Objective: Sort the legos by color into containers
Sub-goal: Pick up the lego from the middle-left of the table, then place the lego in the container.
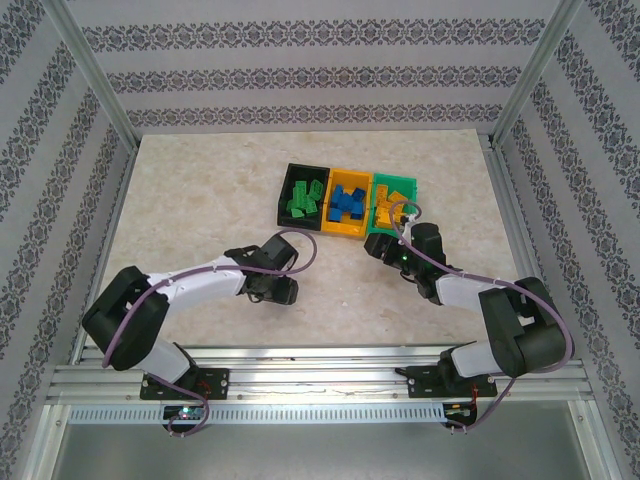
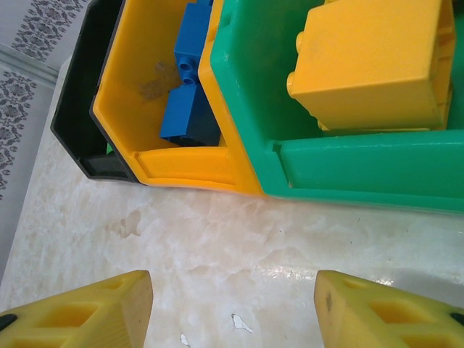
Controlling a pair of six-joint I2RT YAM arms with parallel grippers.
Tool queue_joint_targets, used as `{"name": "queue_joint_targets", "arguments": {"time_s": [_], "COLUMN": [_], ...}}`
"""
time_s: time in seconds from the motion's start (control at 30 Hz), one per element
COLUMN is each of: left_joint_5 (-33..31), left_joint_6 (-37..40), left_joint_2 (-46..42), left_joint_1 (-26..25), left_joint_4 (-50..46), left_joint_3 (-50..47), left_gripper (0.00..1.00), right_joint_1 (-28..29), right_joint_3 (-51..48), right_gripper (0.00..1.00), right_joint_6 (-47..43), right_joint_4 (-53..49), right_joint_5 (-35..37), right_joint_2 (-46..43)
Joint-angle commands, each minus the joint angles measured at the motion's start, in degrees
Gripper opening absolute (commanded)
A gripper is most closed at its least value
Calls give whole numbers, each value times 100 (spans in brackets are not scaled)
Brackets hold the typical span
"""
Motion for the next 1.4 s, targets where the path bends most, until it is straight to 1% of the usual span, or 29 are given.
{"name": "queue_joint_targets", "arguments": {"time_s": [0.0, 0.27, 0.37, 0.47, 0.67, 0.77, 0.87, 0.97, 1.03, 1.13, 1.17, 1.23, 1.33, 1.37], "left_joint_5": [-240, -470, -549, -626, -578, -474, -337, -252, -528, -673, -697, -718, -603, -587], "left_joint_6": [187, 287, 426, 667, 1121, 1322, 1508, 1719, 1796, 1802, 1818, 1772, 1709, 1761], "left_joint_2": [-58, -208, -87, 226, 1432, 2143, 2992, 3941, 4641, 5527, 5745, 5998, 6081, 6068], "left_joint_1": [-91, -91, -89, -60, 22, 121, 254, 343, 381, 443, 466, 513, 592, 595], "left_joint_4": [-369, -249, -128, 25, -136, -119, -378, -920, -1452, -2075, -2142, -2129, -1938, -1841], "left_joint_3": [206, 640, 1033, 1658, 3652, 4616, 5758, 7256, 8339, 9781, 10085, 10360, 10252, 10130], "left_gripper": [40, 39, 39, 39, 39, 39, 39, 39, 39, 39, 39, 40, 41, 44], "right_joint_1": [-37, -37, -37, -39, -31, -34, -37, -33, -38, -33, -45, -49, -42, -41], "right_joint_3": [32, 35, 25, 18, 12, 5, 3, -9, -13, 9, 6, 7, 12, 6], "right_gripper": [61, 61, 61, 61, 61, 61, 61, 61, 61, 61, 61, 61, 61, 61], "right_joint_6": [-12, -4, 5, -4, -39, -39, -39, -56, -81, -126, -134, -152, -170, -171], "right_joint_4": [68, 68, 80, 77, 48, 33, 32, 29, 2, -38, -38, -49, -65, -74], "right_joint_5": [-11, -33, -34, -19, 19, 45, 52, 63, 93, 144, 155, 169, 194, 198], "right_joint_2": [-100, -106, -119, -130, -176, -214, -224, -244, -277, -281, -298, -312, -314, -321]}}
